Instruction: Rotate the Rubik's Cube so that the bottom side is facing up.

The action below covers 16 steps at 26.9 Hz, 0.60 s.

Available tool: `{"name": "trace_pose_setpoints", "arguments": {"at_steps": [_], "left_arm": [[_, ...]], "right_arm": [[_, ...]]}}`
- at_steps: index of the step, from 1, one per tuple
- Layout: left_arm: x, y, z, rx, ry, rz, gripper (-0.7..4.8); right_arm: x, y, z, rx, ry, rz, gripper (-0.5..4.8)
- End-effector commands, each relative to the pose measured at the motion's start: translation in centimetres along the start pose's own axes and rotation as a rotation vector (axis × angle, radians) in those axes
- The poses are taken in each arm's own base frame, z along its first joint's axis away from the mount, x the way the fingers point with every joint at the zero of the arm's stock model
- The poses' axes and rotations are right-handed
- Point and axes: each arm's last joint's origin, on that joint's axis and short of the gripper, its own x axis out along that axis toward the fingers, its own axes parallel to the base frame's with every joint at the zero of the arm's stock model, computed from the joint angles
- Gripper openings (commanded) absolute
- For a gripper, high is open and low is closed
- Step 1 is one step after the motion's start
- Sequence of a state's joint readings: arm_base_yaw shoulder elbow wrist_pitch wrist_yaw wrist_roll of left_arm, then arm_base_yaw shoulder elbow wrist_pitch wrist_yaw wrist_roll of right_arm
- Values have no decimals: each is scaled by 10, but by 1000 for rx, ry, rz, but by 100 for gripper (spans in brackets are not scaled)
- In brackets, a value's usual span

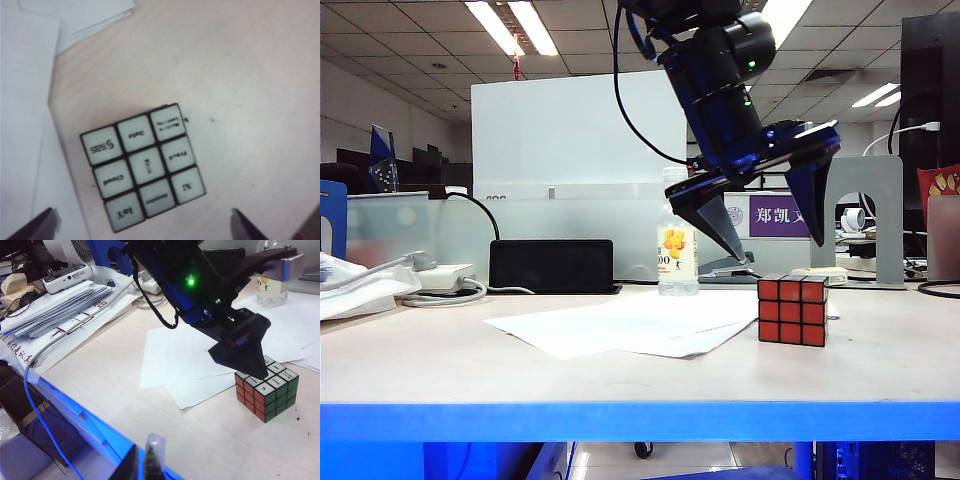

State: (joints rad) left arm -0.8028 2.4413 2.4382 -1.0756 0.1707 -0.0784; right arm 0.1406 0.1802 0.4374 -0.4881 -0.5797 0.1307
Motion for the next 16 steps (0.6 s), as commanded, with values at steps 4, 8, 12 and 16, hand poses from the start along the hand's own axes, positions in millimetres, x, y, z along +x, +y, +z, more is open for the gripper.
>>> {"name": "trace_pose_setpoints", "arguments": {"at_steps": [4,8,12,16], "left_arm": [[0,-8,2,50,-27,77,479],[3,-14,4,46,-57,56,479],[4,-21,7,14,-94,16,479],[8,-20,6,9,-80,14,479]], "right_arm": [[0,3,2,-17,-5,44,27],[0,4,2,-19,-4,49,27],[0,4,2,-19,-5,50,27],[-1,5,5,-24,-13,48,27]]}}
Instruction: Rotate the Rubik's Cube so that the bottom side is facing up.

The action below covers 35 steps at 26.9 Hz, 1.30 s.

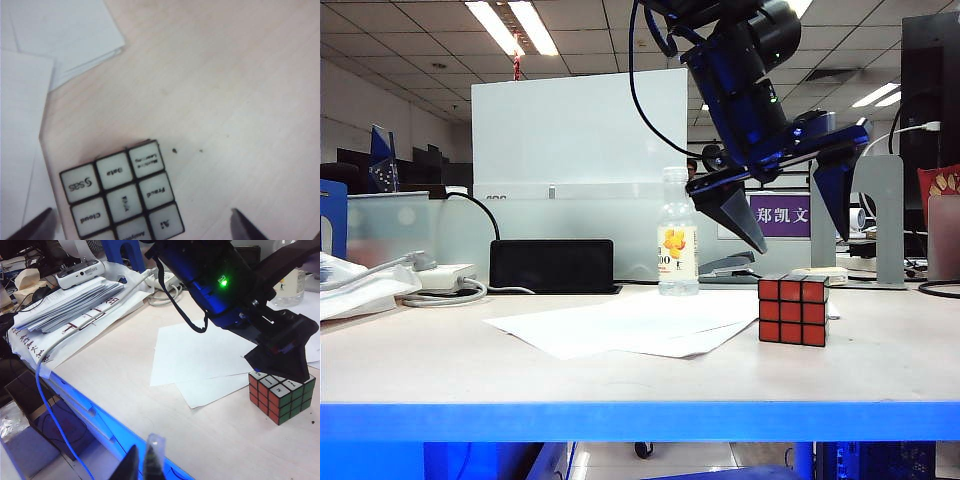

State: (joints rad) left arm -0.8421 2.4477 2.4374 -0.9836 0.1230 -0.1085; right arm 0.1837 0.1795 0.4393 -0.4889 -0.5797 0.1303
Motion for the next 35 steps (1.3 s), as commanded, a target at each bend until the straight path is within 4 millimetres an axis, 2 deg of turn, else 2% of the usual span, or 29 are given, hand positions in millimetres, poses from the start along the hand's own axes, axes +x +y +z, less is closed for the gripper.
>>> {"name": "trace_pose_setpoints", "arguments": {"at_steps": [1,12,22,24,26,29,30,35], "left_arm": [[4,-1,-1,-7,10,-4,479],[30,-2,-15,-4,105,15,479],[38,0,-16,-5,111,20,479],[37,-1,-15,-4,98,15,435],[36,0,-13,-4,89,14,349],[36,1,-13,-9,90,-7,173],[36,2,-14,-12,95,-20,144],[35,5,-13,-64,101,-103,120]], "right_arm": [[-2,2,6,-16,-24,6,27],[-4,2,9,-29,-39,-40,28],[-4,2,8,-27,-38,-54,28],[-4,2,8,-24,-34,-54,28],[-4,2,7,-20,-28,-55,28],[-4,2,6,-16,-21,-56,28],[-4,2,6,-15,-20,-56,28],[-4,2,6,-15,-20,-56,28]]}}
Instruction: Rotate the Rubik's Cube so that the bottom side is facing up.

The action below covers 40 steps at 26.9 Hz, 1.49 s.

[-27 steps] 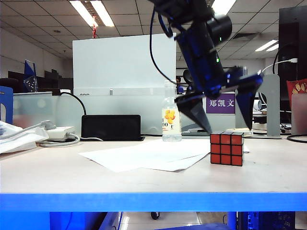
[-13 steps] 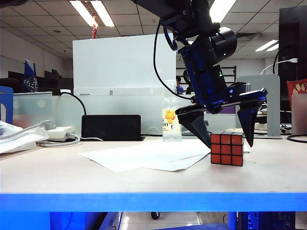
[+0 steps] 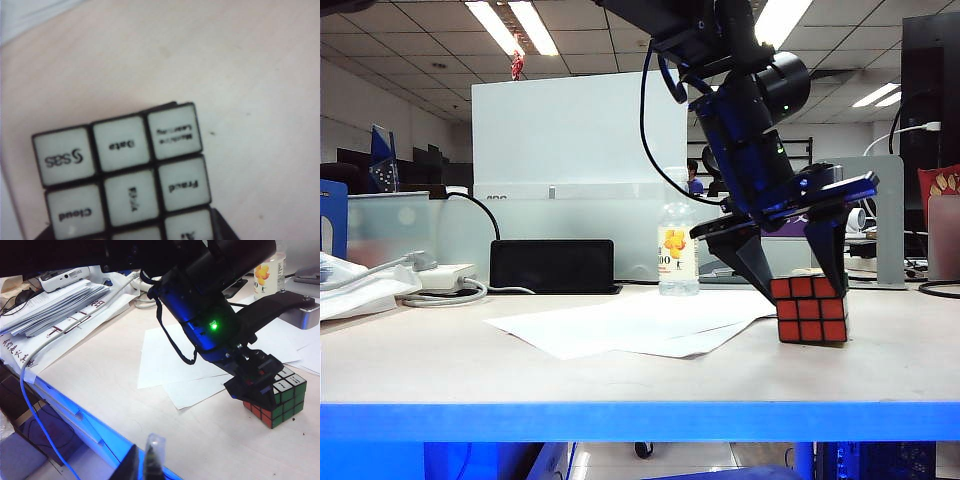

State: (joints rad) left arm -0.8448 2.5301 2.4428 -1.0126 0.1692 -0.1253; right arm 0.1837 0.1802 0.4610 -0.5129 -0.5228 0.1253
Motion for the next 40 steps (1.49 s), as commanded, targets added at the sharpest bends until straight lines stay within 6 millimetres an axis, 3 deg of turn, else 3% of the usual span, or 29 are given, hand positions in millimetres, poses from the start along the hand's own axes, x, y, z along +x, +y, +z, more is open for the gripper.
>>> {"name": "trace_pose_setpoints", "arguments": {"at_steps": [1,12,24,40], "left_arm": [[-5,3,3,-44,-7,-93,119],[-22,68,4,-300,44,-405,120],[-43,131,-13,-485,135,-513,120],[-21,138,-32,-537,282,-501,120]], "right_arm": [[-1,1,3,-12,-15,1,28],[-1,1,3,-11,-15,1,27],[-1,1,3,-12,-15,1,27],[-1,1,3,-13,-15,7,27]]}}
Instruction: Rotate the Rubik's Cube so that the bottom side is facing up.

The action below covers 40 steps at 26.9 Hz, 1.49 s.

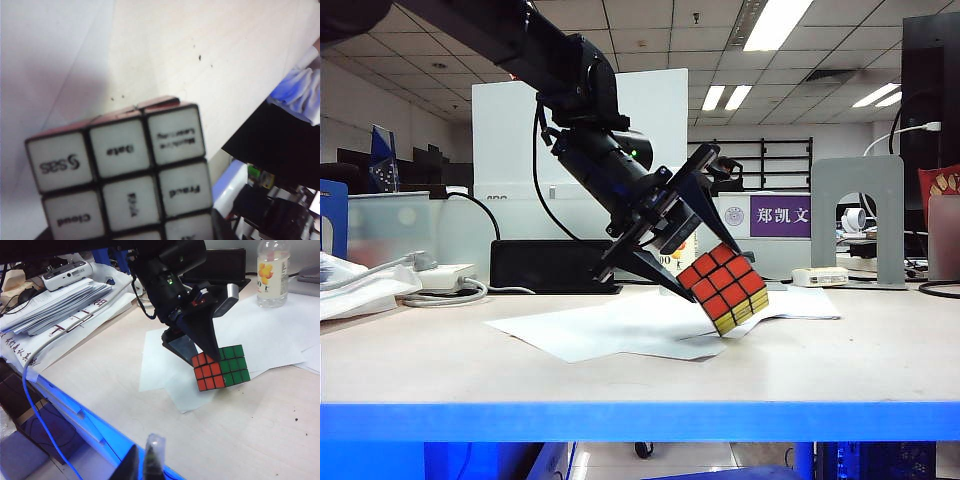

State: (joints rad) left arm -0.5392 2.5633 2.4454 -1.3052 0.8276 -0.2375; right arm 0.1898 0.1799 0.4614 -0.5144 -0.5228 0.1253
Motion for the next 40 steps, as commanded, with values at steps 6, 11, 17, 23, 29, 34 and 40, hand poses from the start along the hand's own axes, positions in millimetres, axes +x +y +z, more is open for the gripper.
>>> {"name": "trace_pose_setpoints", "arguments": {"at_steps": [6,11,17,23,29,34,40], "left_arm": [[3,11,-6,-52,54,92,120],[0,16,-8,-60,63,151,122],[-2,18,-8,-65,61,148,198],[-3,15,-6,-33,66,38,159],[-4,13,-2,-1,46,-80,84],[-10,14,2,21,31,-225,83],[-9,13,7,59,13,-298,79]], "right_arm": [[-1,1,3,-13,-18,1,28],[-1,1,3,-13,-18,5,27],[0,2,3,-17,-14,22,27],[0,2,3,-18,-13,27,27],[0,2,3,-18,-13,28,27],[0,2,3,-18,-13,28,27],[0,2,3,-18,-13,27,27]]}}
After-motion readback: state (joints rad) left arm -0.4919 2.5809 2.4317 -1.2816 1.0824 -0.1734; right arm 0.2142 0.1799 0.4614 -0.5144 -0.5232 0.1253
